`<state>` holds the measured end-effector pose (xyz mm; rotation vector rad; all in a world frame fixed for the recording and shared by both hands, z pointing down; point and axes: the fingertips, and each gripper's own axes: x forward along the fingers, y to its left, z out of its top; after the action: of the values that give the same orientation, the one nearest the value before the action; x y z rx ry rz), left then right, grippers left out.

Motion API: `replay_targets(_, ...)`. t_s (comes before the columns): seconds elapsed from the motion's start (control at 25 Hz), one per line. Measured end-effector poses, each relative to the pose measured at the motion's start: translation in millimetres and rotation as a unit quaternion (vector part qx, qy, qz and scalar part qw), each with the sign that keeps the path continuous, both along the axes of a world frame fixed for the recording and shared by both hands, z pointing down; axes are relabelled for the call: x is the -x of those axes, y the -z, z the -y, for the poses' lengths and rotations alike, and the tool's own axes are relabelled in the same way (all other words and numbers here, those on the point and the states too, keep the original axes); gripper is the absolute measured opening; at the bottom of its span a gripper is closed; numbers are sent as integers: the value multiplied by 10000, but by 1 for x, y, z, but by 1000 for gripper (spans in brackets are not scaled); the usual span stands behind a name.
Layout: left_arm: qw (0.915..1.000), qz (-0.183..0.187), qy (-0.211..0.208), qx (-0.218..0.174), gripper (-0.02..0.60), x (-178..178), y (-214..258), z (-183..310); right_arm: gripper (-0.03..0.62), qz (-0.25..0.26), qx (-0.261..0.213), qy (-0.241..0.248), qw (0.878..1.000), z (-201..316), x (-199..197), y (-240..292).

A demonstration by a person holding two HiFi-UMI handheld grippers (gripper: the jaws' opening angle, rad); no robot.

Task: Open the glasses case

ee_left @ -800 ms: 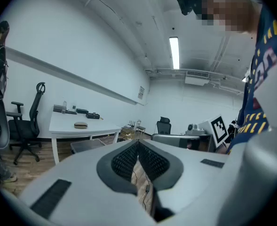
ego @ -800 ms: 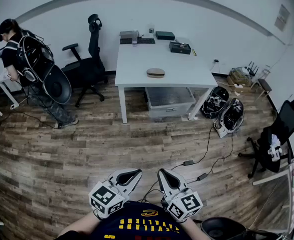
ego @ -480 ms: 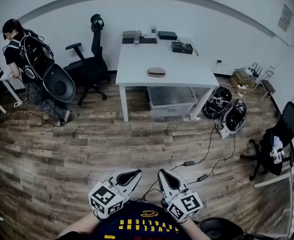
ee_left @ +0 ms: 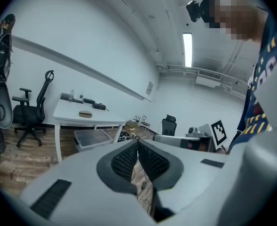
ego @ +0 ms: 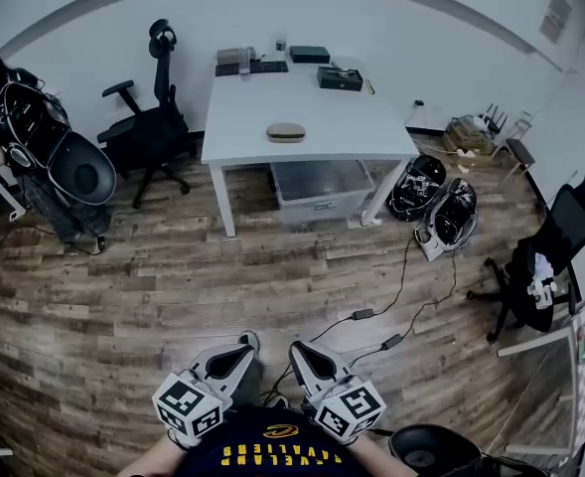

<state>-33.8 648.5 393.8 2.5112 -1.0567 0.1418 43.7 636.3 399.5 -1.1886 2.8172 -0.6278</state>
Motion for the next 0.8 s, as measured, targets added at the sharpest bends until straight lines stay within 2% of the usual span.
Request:
replay_targets(0.12,9999,-53,-143,33,14,-7,-7,22,25,-107,-20,-57,9999,19,-6,-3)
replay_targets(0.24,9993,-126,-355,63,14,-16,-10,54,25,-157,-19,-328,9993,46,-18,-4)
replay_targets(0.44,9970,-164,-755,-95,14,-30,-2,106,25,-258,21,-594,9979,93,-23,-3)
replay_targets(0.8,9949,-488,-878,48,14,4,-4,193,25,-498,172,-891,9946,175,2,-1)
